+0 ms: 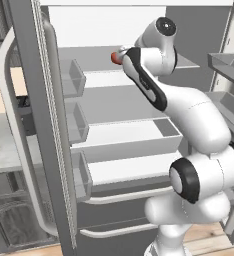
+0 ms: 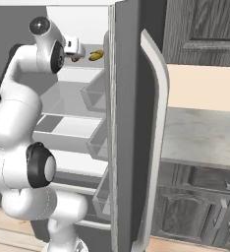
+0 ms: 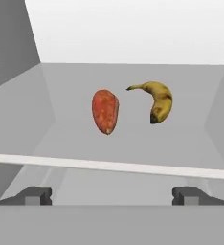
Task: Pick sweet potato from the fridge and place it on the plate on the counter.
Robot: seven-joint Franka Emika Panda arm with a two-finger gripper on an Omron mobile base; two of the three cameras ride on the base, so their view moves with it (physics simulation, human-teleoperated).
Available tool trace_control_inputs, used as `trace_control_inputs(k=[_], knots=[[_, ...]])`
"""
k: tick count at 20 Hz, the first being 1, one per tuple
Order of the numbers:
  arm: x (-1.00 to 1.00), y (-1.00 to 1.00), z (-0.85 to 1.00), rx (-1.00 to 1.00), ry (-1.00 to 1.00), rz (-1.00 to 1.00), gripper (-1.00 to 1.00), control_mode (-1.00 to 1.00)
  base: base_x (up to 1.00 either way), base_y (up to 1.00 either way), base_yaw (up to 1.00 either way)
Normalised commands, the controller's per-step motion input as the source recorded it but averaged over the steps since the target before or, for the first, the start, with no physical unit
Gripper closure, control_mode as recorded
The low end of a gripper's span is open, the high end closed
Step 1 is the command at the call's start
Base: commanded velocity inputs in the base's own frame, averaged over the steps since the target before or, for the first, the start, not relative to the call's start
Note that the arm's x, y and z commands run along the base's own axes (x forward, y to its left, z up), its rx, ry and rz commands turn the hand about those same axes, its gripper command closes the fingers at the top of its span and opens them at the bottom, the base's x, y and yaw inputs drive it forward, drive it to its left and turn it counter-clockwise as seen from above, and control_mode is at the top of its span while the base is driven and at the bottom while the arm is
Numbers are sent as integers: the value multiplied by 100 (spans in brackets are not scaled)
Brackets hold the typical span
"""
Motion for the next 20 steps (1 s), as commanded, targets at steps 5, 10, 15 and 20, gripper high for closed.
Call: trace_control_inputs(k=[5,10,15,20], knots=[[35,10,-8,0,0,0,-100,-100,0,0,0],[19,7,-19,0,-3,0,-100,-100,0,0,0],[27,4,-4,0,-1,0,-100,-100,0,0,0],[41,8,0,0,0,0,-100,-100,0,0,0]])
